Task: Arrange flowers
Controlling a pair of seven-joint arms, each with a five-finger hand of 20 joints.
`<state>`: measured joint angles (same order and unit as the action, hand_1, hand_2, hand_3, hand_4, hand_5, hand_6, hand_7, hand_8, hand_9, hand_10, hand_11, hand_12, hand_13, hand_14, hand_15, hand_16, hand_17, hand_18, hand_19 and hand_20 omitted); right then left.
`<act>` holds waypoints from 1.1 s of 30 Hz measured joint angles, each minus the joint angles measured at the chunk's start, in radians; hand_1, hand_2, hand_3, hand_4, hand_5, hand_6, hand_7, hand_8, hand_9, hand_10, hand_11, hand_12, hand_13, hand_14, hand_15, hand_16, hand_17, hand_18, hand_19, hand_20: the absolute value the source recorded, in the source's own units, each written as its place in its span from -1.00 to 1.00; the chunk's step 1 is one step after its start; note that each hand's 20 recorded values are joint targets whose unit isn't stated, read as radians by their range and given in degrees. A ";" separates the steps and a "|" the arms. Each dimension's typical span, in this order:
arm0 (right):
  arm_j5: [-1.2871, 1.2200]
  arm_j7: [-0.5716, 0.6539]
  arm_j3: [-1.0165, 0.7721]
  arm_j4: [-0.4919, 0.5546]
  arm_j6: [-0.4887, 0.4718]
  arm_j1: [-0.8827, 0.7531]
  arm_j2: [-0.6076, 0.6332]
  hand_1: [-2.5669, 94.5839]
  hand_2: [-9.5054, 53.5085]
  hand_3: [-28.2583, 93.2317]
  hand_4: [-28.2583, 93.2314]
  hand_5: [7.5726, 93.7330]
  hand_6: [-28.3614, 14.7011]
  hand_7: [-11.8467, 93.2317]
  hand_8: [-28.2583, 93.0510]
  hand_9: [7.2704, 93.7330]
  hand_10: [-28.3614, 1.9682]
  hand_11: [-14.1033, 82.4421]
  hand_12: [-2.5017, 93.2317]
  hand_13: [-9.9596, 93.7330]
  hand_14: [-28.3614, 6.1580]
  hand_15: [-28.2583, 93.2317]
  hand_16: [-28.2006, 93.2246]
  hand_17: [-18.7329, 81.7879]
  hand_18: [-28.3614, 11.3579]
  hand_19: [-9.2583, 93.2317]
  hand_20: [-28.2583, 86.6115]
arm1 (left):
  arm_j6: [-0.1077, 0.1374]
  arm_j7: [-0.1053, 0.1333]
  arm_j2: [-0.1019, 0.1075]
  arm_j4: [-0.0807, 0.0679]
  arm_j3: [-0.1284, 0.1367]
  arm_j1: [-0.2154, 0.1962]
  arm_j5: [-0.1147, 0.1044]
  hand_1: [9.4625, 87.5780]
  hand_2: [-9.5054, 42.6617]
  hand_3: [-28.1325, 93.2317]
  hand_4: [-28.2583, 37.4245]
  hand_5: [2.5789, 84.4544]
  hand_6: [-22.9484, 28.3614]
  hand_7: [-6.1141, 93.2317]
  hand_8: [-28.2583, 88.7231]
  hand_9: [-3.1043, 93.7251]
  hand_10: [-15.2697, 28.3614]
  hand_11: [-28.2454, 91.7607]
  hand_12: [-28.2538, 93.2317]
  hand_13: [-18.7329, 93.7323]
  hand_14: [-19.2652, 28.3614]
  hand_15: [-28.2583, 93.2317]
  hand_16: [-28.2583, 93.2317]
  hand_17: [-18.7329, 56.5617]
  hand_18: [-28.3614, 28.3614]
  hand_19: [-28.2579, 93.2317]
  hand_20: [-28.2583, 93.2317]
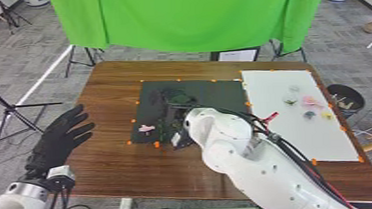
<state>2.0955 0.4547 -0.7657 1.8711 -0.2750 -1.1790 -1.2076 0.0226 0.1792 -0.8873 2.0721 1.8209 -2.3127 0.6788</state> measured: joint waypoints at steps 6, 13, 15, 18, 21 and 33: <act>0.071 0.049 -0.114 0.021 0.160 -0.033 0.163 -0.38 -1.00 0.94 -1.00 -0.34 0.13 0.03 -0.83 -0.28 0.04 0.05 -0.38 -0.08 -0.01 0.69 -0.18 -0.37 -0.67 0.58 0.42 | 0.000 0.000 -0.012 0.010 0.018 -0.027 0.001 -0.57 -0.79 0.63 -0.96 -0.45 0.01 -0.45 -0.72 -0.53 0.22 -0.16 -0.26 -0.36 0.48 0.01 -0.53 -0.77 0.78 0.11 -0.38; 0.147 0.142 -0.313 -0.032 0.219 -0.172 0.409 -0.39 -1.00 0.94 -1.00 -0.32 0.13 0.04 -0.84 -0.24 0.05 0.05 -0.40 -0.05 0.01 0.68 -0.20 -0.36 -0.66 0.59 0.42 | 0.001 0.002 -0.016 0.015 0.027 -0.044 0.001 -0.57 -0.79 0.63 -0.96 -0.45 0.01 -0.45 -0.72 -0.53 0.22 -0.16 -0.26 -0.36 0.48 0.01 -0.53 -0.77 0.78 0.11 -0.38; 0.188 0.153 -0.382 -0.037 0.211 -0.240 0.470 -0.38 -1.00 0.94 -1.00 -0.29 0.13 0.03 -0.84 -0.21 0.05 0.04 -0.40 -0.04 0.03 0.68 -0.21 -0.35 -0.66 0.60 0.41 | 0.001 0.002 -0.016 0.015 0.028 -0.045 0.001 -0.57 -0.78 0.62 -0.96 -0.45 0.01 -0.45 -0.72 -0.53 0.22 -0.16 -0.26 -0.36 0.48 0.01 -0.52 -0.77 0.78 0.11 -0.38; 0.210 0.179 -0.472 -0.039 0.198 -0.334 0.538 -0.38 -1.00 0.94 -1.00 -0.26 0.15 0.03 -0.83 -0.17 0.08 0.05 -0.40 -0.01 0.05 0.67 -0.21 -0.35 -0.65 0.60 0.41 | 0.001 0.002 -0.017 0.015 0.029 -0.046 0.001 -0.56 -0.78 0.62 -0.96 -0.45 0.01 -0.45 -0.72 -0.53 0.22 -0.16 -0.26 -0.36 0.48 0.01 -0.52 -0.77 0.78 0.11 -0.38; 0.211 0.205 -0.531 -0.044 0.184 -0.401 0.572 -0.39 -1.00 0.94 -1.00 -0.26 0.17 0.06 -0.84 -0.16 0.08 0.08 -0.38 -0.01 0.04 0.67 -0.20 -0.35 -0.65 0.60 0.42 | 0.001 0.002 -0.018 0.015 0.029 -0.046 0.001 -0.56 -0.78 0.62 -0.96 -0.45 0.01 -0.45 -0.72 -0.53 0.22 -0.16 -0.26 -0.36 0.48 0.01 -0.53 -0.77 0.78 0.11 -0.38; 0.179 0.216 -0.562 -0.078 0.158 -0.467 0.575 -0.41 -1.00 0.94 -1.00 -0.24 0.18 0.07 -0.84 -0.10 0.11 0.13 -0.38 0.01 0.07 0.67 -0.19 -0.35 -0.64 0.59 0.42 | 0.001 0.003 -0.018 0.014 0.028 -0.046 0.002 -0.57 -0.78 0.62 -0.96 -0.44 0.01 -0.45 -0.72 -0.53 0.22 -0.15 -0.26 -0.35 0.48 0.02 -0.52 -0.77 0.78 0.11 -0.38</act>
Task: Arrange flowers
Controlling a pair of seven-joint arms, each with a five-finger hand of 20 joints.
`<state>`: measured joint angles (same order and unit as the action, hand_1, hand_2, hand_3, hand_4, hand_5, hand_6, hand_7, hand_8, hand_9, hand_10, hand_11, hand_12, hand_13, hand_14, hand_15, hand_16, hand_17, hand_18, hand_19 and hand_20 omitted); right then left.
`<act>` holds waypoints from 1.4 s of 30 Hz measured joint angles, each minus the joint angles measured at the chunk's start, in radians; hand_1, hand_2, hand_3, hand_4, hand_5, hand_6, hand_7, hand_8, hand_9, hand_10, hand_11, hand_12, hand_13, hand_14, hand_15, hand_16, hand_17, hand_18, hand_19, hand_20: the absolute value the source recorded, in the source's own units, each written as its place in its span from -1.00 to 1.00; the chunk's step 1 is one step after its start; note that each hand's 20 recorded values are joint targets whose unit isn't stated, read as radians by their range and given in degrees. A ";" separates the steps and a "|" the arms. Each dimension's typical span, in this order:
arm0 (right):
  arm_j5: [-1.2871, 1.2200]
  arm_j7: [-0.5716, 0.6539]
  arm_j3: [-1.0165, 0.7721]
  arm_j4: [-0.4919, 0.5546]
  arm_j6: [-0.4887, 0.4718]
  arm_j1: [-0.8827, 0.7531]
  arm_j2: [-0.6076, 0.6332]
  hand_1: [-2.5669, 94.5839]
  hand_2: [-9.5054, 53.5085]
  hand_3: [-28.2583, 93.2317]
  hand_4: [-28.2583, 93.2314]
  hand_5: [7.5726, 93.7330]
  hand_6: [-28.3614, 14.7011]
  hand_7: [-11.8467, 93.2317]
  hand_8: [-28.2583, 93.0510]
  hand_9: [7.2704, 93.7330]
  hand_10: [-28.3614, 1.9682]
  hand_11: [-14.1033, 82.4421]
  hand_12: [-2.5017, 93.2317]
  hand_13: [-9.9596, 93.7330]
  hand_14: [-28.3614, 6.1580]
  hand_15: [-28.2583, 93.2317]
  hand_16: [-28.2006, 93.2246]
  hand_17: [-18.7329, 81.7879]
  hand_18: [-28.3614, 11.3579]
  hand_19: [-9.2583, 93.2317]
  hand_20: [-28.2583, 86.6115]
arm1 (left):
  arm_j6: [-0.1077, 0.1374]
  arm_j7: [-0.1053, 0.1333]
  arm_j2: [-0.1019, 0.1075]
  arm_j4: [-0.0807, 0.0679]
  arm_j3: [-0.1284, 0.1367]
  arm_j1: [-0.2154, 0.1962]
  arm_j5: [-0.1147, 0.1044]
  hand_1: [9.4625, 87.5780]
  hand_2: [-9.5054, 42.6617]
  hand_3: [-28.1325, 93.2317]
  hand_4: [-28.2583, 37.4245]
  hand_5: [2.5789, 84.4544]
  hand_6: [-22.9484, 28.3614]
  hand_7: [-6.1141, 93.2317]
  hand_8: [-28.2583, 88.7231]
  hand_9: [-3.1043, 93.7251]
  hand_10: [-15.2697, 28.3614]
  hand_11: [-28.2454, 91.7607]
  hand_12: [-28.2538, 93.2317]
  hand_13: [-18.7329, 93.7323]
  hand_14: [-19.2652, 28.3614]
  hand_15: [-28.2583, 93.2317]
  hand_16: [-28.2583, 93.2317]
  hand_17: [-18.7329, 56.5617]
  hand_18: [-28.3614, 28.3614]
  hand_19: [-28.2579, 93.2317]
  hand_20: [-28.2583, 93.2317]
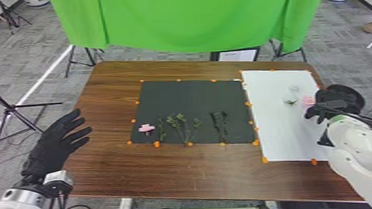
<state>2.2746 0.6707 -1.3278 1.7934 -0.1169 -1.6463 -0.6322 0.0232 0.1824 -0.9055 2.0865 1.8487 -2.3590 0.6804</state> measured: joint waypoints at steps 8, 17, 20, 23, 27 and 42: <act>-0.006 -0.010 0.022 -0.030 -0.009 0.010 -0.001 -0.40 -1.00 0.94 -1.00 -0.22 0.18 0.08 -0.85 -0.09 0.12 0.13 -0.38 0.02 0.09 0.67 -0.18 -0.34 -0.64 0.60 0.42 | 0.001 0.005 0.000 0.000 0.000 0.000 0.000 -0.57 -0.78 0.63 -0.96 -0.44 0.01 -0.45 -0.72 -0.52 0.23 -0.15 -0.26 -0.35 0.48 0.02 -0.53 -0.77 0.78 0.11 -0.38; -0.003 -0.037 0.067 -0.052 -0.014 0.042 -0.009 -0.24 -1.00 0.90 -1.00 -0.03 0.36 0.14 -0.74 0.24 0.36 0.00 -0.27 0.25 0.30 0.56 -0.06 -0.27 -0.62 0.62 0.40 | 0.002 0.008 0.000 0.000 -0.004 0.000 0.000 -0.57 -0.77 0.63 -0.96 -0.44 0.02 -0.45 -0.72 -0.52 0.22 -0.16 -0.26 -0.35 0.48 0.02 -0.53 -0.77 0.78 0.11 -0.38; 0.006 -0.041 0.085 -0.058 -0.002 0.050 -0.011 -0.01 -1.00 0.84 -1.00 0.15 0.47 0.22 -0.55 0.60 0.58 -0.32 0.05 0.45 0.56 0.42 0.15 -0.19 -0.58 0.64 0.39 | 0.002 0.009 0.000 0.000 -0.004 0.000 0.000 -0.57 -0.77 0.63 -0.96 -0.44 0.02 -0.45 -0.72 -0.52 0.22 -0.16 -0.26 -0.35 0.48 0.02 -0.53 -0.77 0.78 0.11 -0.38; 0.016 -0.041 0.098 -0.064 0.006 0.057 -0.014 0.08 -1.00 0.85 -1.00 0.32 0.50 0.21 -0.52 0.74 0.69 -0.32 0.12 0.58 0.62 0.40 0.19 -0.14 -0.55 0.65 0.38 | 0.003 0.009 0.000 0.000 -0.004 -0.001 -0.001 -0.57 -0.77 0.63 -0.96 -0.44 0.02 -0.45 -0.72 -0.52 0.23 -0.16 -0.26 -0.35 0.48 0.02 -0.53 -0.77 0.78 0.11 -0.38; 0.024 -0.049 0.099 -0.066 0.019 0.059 -0.018 0.07 -1.00 0.88 -1.00 0.36 0.49 0.20 -0.52 0.77 0.71 -0.32 0.13 0.60 0.61 0.41 0.19 -0.13 -0.55 0.65 0.38 | 0.003 0.009 -0.001 0.000 -0.004 -0.001 -0.001 -0.56 -0.76 0.63 -0.96 -0.44 0.02 -0.45 -0.72 -0.52 0.23 -0.16 -0.26 -0.35 0.48 0.02 -0.53 -0.77 0.78 0.11 -0.38; 0.033 -0.153 0.356 -0.017 0.193 0.292 -0.047 0.05 -1.00 0.90 -1.00 0.39 0.48 0.18 -0.50 0.78 0.67 -0.33 0.15 0.60 0.58 0.42 0.20 -0.13 -0.54 0.65 0.39 | 0.006 0.005 -0.007 0.003 -0.008 -0.002 0.000 -0.56 -0.75 0.62 -0.96 -0.44 0.02 -0.45 -0.72 -0.52 0.23 -0.15 -0.26 -0.35 0.48 0.01 -0.53 -0.77 0.78 0.11 -0.38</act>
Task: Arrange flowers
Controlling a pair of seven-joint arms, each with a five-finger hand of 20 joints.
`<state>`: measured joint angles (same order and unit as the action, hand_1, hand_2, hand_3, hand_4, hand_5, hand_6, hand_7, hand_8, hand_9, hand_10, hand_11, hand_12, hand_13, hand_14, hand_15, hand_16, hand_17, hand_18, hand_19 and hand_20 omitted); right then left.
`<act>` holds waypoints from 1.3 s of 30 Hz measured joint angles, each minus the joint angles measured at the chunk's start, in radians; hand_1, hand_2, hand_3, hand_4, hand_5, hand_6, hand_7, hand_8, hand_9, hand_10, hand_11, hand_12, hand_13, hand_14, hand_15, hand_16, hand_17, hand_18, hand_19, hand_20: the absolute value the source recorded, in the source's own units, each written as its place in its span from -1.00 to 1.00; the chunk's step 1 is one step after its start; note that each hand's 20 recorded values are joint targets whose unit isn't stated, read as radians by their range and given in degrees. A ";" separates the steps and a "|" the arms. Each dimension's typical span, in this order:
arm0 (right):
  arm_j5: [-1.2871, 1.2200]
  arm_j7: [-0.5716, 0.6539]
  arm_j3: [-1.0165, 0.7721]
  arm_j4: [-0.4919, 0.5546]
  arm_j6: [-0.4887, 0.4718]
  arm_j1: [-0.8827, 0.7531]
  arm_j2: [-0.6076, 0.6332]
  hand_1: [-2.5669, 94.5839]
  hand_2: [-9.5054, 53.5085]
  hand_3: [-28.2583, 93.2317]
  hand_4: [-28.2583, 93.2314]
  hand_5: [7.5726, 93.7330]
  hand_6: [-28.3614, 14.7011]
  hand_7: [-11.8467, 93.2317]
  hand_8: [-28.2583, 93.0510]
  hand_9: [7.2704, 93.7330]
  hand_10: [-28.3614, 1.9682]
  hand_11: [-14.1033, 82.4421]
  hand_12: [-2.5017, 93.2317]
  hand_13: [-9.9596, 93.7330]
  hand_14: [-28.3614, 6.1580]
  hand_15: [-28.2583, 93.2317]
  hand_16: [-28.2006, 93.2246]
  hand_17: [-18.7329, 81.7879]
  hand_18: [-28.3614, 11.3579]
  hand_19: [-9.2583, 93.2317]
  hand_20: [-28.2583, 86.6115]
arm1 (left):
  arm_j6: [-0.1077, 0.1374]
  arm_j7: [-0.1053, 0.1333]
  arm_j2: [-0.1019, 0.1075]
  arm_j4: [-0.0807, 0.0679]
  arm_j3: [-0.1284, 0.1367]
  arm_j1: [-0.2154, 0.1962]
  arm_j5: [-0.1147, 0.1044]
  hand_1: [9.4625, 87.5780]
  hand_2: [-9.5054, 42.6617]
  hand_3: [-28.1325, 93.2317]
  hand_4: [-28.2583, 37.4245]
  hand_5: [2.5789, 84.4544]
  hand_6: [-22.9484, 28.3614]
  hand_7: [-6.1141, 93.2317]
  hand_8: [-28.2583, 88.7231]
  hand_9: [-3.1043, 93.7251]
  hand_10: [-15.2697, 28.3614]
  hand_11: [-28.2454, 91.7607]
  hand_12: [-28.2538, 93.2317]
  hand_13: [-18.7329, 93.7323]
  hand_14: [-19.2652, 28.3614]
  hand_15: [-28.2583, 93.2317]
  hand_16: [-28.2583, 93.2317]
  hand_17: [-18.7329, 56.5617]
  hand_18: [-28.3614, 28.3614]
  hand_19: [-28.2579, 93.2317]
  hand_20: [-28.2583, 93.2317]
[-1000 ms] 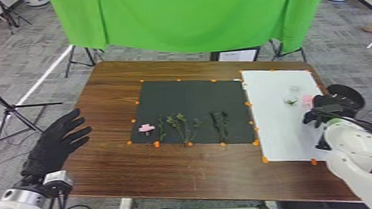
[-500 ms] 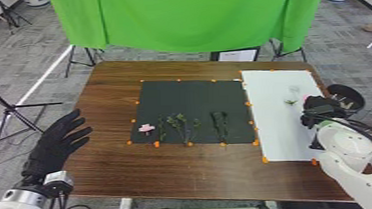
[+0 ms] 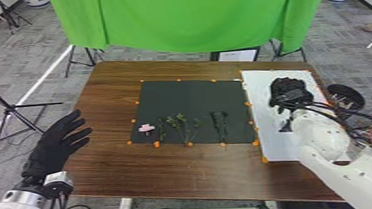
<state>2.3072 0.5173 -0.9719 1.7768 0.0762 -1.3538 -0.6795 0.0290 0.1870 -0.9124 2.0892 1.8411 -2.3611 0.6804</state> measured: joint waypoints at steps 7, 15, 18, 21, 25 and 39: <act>0.001 -0.123 0.212 -0.031 0.018 0.238 -0.143 0.02 -1.00 0.90 -1.00 0.39 0.48 0.18 -0.49 0.78 0.63 -0.33 0.15 0.59 0.56 0.42 0.19 -0.13 -0.55 0.65 0.39 | 0.000 -0.005 0.000 -0.001 -0.012 0.012 0.000 -0.56 -0.75 0.62 -0.96 -0.44 0.02 -0.45 -0.72 -0.52 0.22 -0.15 -0.26 -0.35 0.48 0.02 -0.53 -0.77 0.78 0.11 -0.38; 0.009 -0.183 0.376 -0.148 0.004 0.407 -0.358 0.02 -1.00 0.90 -1.00 0.39 0.48 0.18 -0.48 0.78 0.64 -0.33 0.15 0.59 0.55 0.43 0.18 -0.13 -0.55 0.65 0.39 | 0.003 -0.005 0.003 -0.002 -0.026 0.024 0.000 -0.56 -0.75 0.62 -0.96 -0.44 0.01 -0.45 -0.72 -0.52 0.23 -0.15 -0.26 -0.35 0.48 0.02 -0.53 -0.77 0.78 0.11 -0.38; 0.021 -0.193 0.411 -0.190 -0.006 0.433 -0.425 0.01 -1.00 0.90 -1.00 0.39 0.48 0.18 -0.48 0.78 0.64 -0.33 0.15 0.59 0.55 0.43 0.18 -0.13 -0.54 0.65 0.39 | 0.003 -0.005 0.005 -0.003 -0.034 0.030 0.000 -0.56 -0.75 0.62 -0.96 -0.44 0.02 -0.45 -0.72 -0.52 0.23 -0.15 -0.26 -0.35 0.48 0.02 -0.53 -0.77 0.78 0.11 -0.38; 0.031 -0.199 0.437 -0.236 -0.017 0.447 -0.481 0.01 -1.00 0.90 -1.00 0.39 0.48 0.18 -0.48 0.78 0.64 -0.33 0.15 0.59 0.55 0.44 0.18 -0.13 -0.54 0.65 0.39 | 0.005 -0.004 0.007 -0.003 -0.036 0.033 0.000 -0.56 -0.75 0.62 -0.96 -0.44 0.02 -0.45 -0.72 -0.52 0.23 -0.15 -0.26 -0.35 0.48 0.02 -0.53 -0.77 0.78 0.11 -0.38; 0.042 -0.201 0.471 -0.299 -0.022 0.462 -0.537 0.01 -1.00 0.90 -1.00 0.39 0.48 0.18 -0.48 0.78 0.63 -0.33 0.15 0.59 0.54 0.44 0.18 -0.13 -0.54 0.65 0.39 | 0.008 -0.001 0.012 -0.004 -0.042 0.035 0.000 -0.57 -0.75 0.63 -0.96 -0.44 0.02 -0.45 -0.72 -0.52 0.23 -0.15 -0.26 -0.35 0.48 0.02 -0.53 -0.77 0.78 0.11 -0.38; 0.085 -0.196 0.513 -0.411 -0.047 0.495 -0.638 -0.03 -1.00 0.85 -1.00 0.32 0.46 0.18 -0.48 0.73 0.62 -0.34 0.14 0.55 0.51 0.45 0.16 -0.16 -0.54 0.65 0.39 | 0.010 0.001 0.033 -0.014 -0.070 0.065 0.000 -0.56 -0.75 0.62 -0.96 -0.44 0.02 -0.45 -0.72 -0.52 0.23 -0.15 -0.26 -0.35 0.48 0.02 -0.53 -0.77 0.78 0.11 -0.38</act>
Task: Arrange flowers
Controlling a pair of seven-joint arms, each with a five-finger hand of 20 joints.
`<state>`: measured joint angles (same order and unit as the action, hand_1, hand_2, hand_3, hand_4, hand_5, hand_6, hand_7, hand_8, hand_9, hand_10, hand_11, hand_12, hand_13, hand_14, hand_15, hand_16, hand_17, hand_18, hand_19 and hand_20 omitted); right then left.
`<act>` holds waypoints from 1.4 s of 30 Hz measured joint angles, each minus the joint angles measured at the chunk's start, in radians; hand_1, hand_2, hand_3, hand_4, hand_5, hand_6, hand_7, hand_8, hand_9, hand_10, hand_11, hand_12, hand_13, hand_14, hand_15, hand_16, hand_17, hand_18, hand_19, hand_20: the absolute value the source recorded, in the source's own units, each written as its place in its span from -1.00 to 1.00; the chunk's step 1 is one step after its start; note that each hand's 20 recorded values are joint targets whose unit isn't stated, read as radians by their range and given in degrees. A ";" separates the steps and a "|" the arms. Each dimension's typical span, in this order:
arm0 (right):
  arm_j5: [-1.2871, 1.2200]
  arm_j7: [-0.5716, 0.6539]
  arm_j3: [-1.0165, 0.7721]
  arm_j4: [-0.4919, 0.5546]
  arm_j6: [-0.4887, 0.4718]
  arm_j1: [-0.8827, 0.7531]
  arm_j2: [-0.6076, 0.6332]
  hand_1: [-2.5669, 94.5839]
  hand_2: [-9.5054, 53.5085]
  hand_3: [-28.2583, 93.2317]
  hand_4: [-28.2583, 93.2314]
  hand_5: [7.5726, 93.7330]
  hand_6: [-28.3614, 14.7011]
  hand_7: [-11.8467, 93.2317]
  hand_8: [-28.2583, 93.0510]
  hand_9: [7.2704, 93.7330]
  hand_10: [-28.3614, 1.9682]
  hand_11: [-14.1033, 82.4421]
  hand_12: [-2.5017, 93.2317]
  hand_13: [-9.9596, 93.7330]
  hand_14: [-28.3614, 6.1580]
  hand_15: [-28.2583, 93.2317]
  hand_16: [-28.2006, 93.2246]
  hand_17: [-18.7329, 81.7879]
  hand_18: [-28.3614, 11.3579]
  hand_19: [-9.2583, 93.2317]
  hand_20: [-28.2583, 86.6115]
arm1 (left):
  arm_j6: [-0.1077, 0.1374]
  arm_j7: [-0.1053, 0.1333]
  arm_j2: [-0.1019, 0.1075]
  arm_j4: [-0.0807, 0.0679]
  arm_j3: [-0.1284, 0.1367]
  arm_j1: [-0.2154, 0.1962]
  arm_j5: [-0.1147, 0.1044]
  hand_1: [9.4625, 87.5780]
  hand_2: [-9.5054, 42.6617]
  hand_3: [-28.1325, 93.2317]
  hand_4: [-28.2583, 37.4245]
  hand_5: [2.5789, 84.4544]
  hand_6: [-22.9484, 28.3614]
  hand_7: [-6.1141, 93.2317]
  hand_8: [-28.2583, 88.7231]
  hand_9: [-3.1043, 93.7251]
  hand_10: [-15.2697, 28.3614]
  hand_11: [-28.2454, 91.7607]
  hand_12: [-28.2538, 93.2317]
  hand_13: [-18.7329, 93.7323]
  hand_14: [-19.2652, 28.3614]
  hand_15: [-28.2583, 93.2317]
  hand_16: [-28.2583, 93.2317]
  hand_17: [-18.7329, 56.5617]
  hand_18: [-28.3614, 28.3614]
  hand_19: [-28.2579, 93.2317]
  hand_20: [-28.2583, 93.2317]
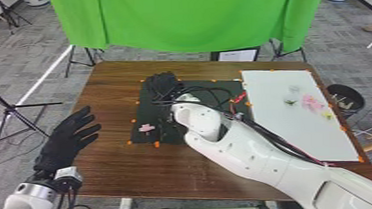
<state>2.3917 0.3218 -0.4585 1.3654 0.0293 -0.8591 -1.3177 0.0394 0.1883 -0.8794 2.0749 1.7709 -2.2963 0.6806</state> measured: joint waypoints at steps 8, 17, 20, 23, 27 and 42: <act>0.015 0.023 0.002 -0.002 -0.055 0.000 -0.006 -0.08 -1.00 0.84 -1.00 0.25 0.46 0.19 -0.49 0.67 0.59 -0.36 0.13 0.50 0.49 0.46 0.14 -0.18 -0.54 0.63 0.39 | -0.001 -0.001 0.010 -0.007 -0.007 0.008 0.000 -0.56 -0.74 0.62 -0.96 -0.44 0.02 -0.45 -0.71 -0.52 0.23 -0.15 -0.26 -0.35 0.48 0.02 -0.53 -0.77 0.78 0.11 -0.38; 0.023 0.037 0.000 -0.006 -0.096 -0.004 -0.006 -0.17 -1.00 0.79 -1.00 0.20 0.44 0.19 -0.51 0.53 0.49 -0.16 -0.04 0.45 0.39 0.54 -0.01 -0.20 -0.56 0.62 0.40 | -0.001 -0.003 0.012 -0.008 -0.007 0.011 -0.001 -0.57 -0.75 0.63 -0.96 -0.44 0.02 -0.45 -0.72 -0.52 0.23 -0.15 -0.26 -0.36 0.48 0.02 -0.53 -0.77 0.78 0.11 -0.38; 0.023 0.037 -0.002 -0.006 -0.104 -0.006 -0.006 -0.21 -1.00 0.80 -1.00 0.20 0.44 0.16 -0.50 0.50 0.45 -0.09 -0.11 0.44 0.39 0.55 -0.01 -0.21 -0.56 0.62 0.40 | -0.001 -0.004 0.012 -0.008 -0.007 0.011 -0.001 -0.56 -0.74 0.62 -0.95 -0.44 0.02 -0.45 -0.72 -0.52 0.23 -0.15 -0.26 -0.36 0.48 0.02 -0.53 -0.77 0.78 0.11 -0.38; 0.023 0.037 -0.004 -0.006 -0.108 -0.008 -0.006 -0.24 -1.00 0.81 -1.00 0.19 0.44 0.13 -0.50 0.47 0.41 -0.03 -0.17 0.44 0.39 0.55 -0.02 -0.21 -0.56 0.62 0.41 | -0.001 -0.005 0.012 -0.008 -0.007 0.011 -0.001 -0.56 -0.74 0.62 -0.96 -0.44 0.02 -0.45 -0.72 -0.52 0.23 -0.15 -0.26 -0.36 0.48 0.02 -0.53 -0.77 0.78 0.11 -0.38; 0.022 0.037 -0.009 -0.006 -0.114 -0.010 -0.006 -0.31 -1.00 0.83 -1.00 0.20 0.44 0.08 -0.55 0.43 0.35 0.06 -0.31 0.43 0.37 0.55 -0.01 -0.22 -0.57 0.62 0.41 | -0.001 -0.005 0.012 -0.008 -0.006 0.011 -0.001 -0.56 -0.75 0.62 -0.96 -0.44 0.02 -0.45 -0.72 -0.52 0.22 -0.15 -0.26 -0.35 0.48 0.02 -0.53 -0.77 0.78 0.11 -0.38; 0.010 0.043 -0.034 0.002 -0.132 -0.020 -0.007 -0.44 -1.00 0.86 -1.00 0.16 0.38 0.07 -0.83 0.36 0.26 0.08 -0.34 0.37 0.31 0.57 -0.02 -0.24 -0.61 0.62 0.42 | -0.001 -0.005 0.010 -0.008 -0.006 0.011 0.000 -0.56 -0.74 0.62 -0.96 -0.44 0.02 -0.45 -0.72 -0.52 0.23 -0.15 -0.26 -0.36 0.48 0.02 -0.53 -0.77 0.78 0.12 -0.38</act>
<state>2.4019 0.3647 -0.4930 1.3673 -0.1028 -0.8793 -1.3246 0.0383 0.1830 -0.8698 2.0664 1.7652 -2.2850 0.6803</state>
